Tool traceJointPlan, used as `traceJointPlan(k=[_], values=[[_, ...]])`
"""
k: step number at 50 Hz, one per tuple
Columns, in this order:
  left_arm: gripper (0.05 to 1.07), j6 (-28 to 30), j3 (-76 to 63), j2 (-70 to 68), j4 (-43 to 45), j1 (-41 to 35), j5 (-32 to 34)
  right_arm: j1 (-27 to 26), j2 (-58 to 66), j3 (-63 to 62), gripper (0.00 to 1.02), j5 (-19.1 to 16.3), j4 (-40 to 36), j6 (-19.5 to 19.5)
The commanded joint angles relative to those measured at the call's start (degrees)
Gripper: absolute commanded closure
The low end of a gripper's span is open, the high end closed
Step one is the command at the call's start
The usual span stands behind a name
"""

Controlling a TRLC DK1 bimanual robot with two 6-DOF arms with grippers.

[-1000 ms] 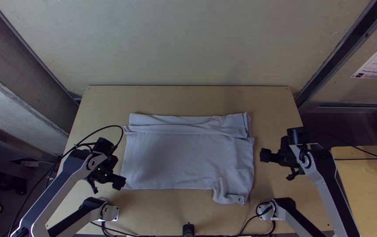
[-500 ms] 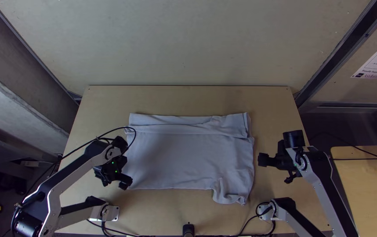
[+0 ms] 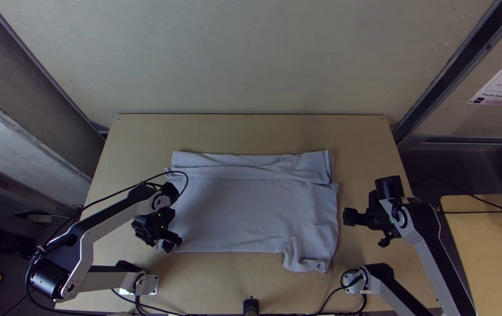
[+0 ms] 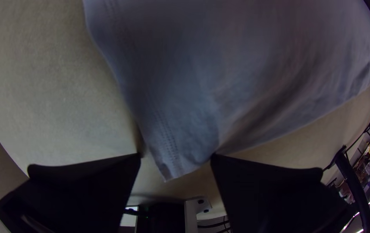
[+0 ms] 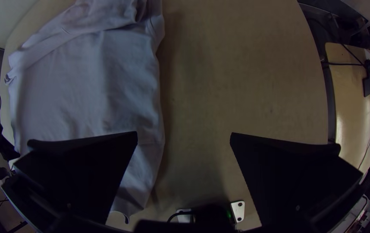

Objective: Fold the t-shirt

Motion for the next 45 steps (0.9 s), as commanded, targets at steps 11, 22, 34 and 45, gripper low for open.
traceJointPlan(k=[11,22,34,45], values=[[1.04,2.0,-0.3,-3.9,4.9,-2.3,0.0,6.9,5.2,-5.1,0.04,-0.1,-8.6,4.2],[1.04,1.9,-0.5,-4.9,5.1,-2.3,0.2,13.1,7.0,-8.7,0.04,-5.4,-9.1,7.3],[1.04,1.6,-0.5,-6.0,4.9,-2.3,0.3,14.8,11.6,-9.6,0.1,-10.5,-2.9,8.2],[1.04,1.9,-0.4,-6.1,4.8,-2.2,0.3,15.9,19.0,-9.4,0.18,-15.8,-2.0,8.3]])
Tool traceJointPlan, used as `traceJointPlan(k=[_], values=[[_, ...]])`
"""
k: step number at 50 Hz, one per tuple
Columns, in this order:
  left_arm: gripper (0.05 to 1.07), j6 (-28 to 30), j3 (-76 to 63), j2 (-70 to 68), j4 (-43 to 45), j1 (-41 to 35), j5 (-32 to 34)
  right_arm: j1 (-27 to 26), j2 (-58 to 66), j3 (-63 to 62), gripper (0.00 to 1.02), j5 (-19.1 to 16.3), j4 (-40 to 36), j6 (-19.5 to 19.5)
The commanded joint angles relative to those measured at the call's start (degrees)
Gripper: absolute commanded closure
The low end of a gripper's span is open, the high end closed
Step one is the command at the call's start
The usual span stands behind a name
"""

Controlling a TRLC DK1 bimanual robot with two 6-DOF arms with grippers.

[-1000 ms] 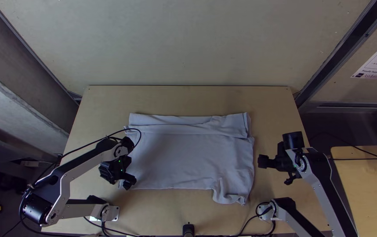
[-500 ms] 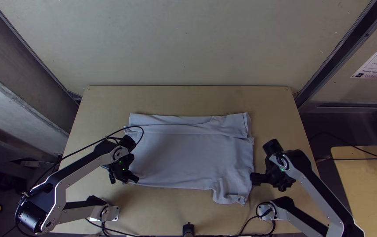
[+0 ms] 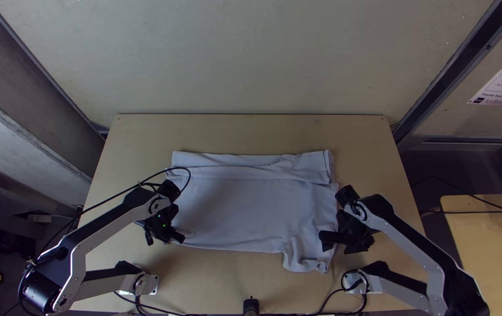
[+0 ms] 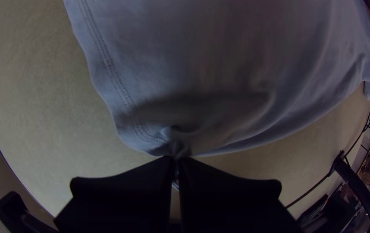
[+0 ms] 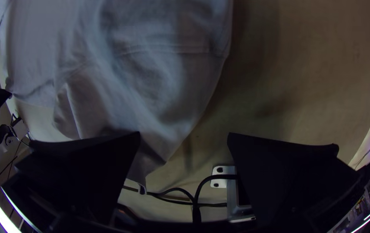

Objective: Fold the t-shirt

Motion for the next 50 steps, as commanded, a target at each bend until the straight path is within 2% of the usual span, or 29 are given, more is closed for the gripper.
traceJointPlan(k=[1,3,10,17,22,25,38,50], values=[[1.04,0.7,-0.4,-1.0,-0.4,-0.1,0.0,0.9,2.5,-1.2,0.19,-1.3,-0.2,1.4],[1.04,0.7,-0.4,-1.0,-0.4,-0.1,0.0,1.1,2.9,-1.3,0.24,-1.6,0.2,1.4],[1.04,0.8,-0.4,-1.0,-0.4,0.2,0.0,1.4,4.8,-2.4,0.64,-1.6,4.4,1.4],[1.04,0.8,-0.4,-1.0,-0.4,0.3,0.0,1.4,6.1,-2.1,0.88,-1.8,6.2,1.4],[1.04,0.8,-0.5,-1.0,-0.4,0.6,0.0,1.9,7.3,-2.2,0.9,-1.9,6.4,1.1],[1.04,0.8,-0.4,-1.0,-0.4,0.6,0.0,2.4,7.2,-1.7,1.0,-1.8,6.9,0.8],[1.04,0.4,2.0,-2.7,-1.3,2.3,0.6,2.1,1.0,1.5,1.0,-1.3,6.5,1.2],[1.04,2.6,7.0,-6.7,-2.6,8.1,1.8,-1.9,-5.0,5.0,1.0,0.9,1.4,0.1]])
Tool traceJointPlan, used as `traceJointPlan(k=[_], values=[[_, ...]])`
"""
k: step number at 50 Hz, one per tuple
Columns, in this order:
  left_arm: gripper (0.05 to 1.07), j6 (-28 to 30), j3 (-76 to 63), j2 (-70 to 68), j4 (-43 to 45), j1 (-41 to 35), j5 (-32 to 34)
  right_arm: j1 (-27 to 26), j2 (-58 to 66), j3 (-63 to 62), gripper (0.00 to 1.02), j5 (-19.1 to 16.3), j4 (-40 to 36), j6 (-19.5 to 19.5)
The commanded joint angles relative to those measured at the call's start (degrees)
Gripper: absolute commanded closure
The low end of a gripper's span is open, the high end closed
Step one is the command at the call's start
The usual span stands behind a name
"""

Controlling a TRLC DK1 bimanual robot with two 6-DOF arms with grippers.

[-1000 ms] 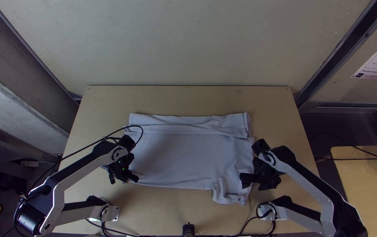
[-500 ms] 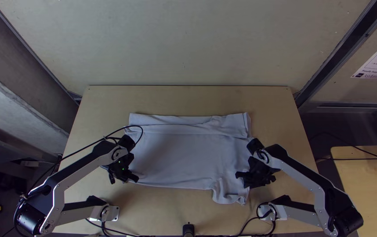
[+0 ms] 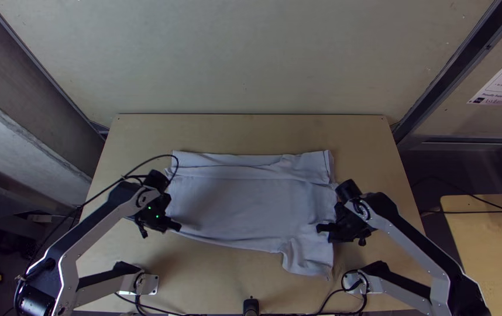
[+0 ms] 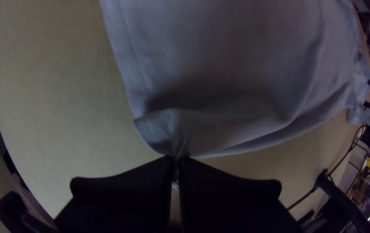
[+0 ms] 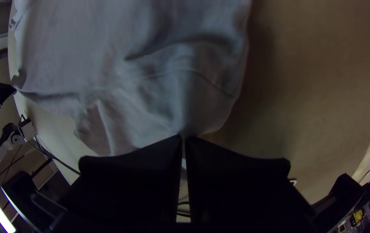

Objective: Fold the t-shirt

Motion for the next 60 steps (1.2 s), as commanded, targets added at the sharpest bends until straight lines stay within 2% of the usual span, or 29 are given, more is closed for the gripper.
traceJointPlan(k=[1,9,12,35,60], values=[[1.04,2.5,2.1,-2.6,-1.1,2.4,0.5,-2.7,-2.6,1.8,1.0,0.9,-2.3,-0.6],[1.04,4.3,2.3,-3.4,-1.1,5.8,0.5,-9.7,-3.7,2.3,1.0,2.7,-4.0,-5.1],[1.04,4.5,2.5,-3.6,-1.1,6.2,0.5,-11.1,-3.7,3.2,1.0,3.1,-4.0,-5.7],[1.04,5.1,16.1,3.0,0.7,6.0,0.5,-11.5,4.4,19.4,1.0,5.8,-4.0,-5.9],[1.04,7.7,33.8,21.7,3.1,8.7,0.4,-15.6,25.6,36.5,1.0,6.5,-0.3,-8.6]])
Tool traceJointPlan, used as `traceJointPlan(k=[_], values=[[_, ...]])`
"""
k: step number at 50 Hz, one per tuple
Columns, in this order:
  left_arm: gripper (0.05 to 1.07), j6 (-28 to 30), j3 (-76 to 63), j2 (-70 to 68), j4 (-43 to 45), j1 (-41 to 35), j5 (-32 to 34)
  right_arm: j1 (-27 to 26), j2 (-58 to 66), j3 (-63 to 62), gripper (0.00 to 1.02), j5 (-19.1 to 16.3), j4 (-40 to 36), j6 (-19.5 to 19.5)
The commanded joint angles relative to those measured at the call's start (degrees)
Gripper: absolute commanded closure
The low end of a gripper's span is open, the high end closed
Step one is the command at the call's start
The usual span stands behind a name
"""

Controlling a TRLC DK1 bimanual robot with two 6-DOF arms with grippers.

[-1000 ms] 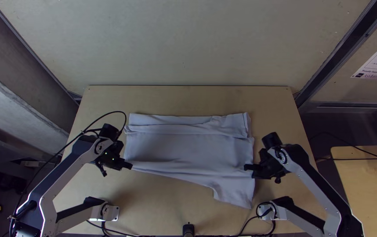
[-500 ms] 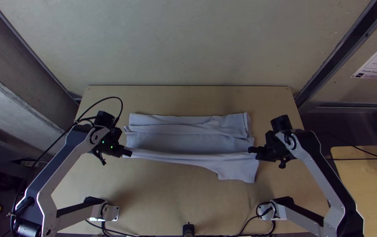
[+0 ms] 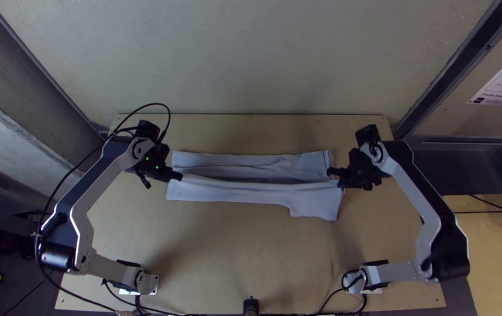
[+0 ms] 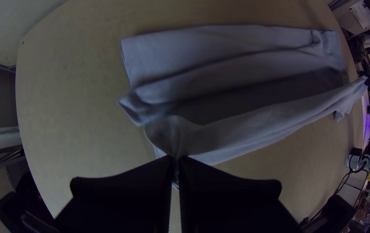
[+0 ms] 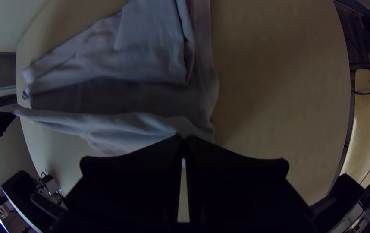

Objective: Fold the t-shirt

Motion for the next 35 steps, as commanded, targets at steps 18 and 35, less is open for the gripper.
traceJointPlan(k=[18,35], values=[[1.04,2.4,17.4,18.5,0.7,3.2,0.0,-2.4,22.4,19.8,1.0,0.8,2.4,-1.7],[1.04,1.4,19.3,27.3,3.6,2.3,0.1,-2.1,37.4,25.9,0.99,5.2,8.2,-1.9]])
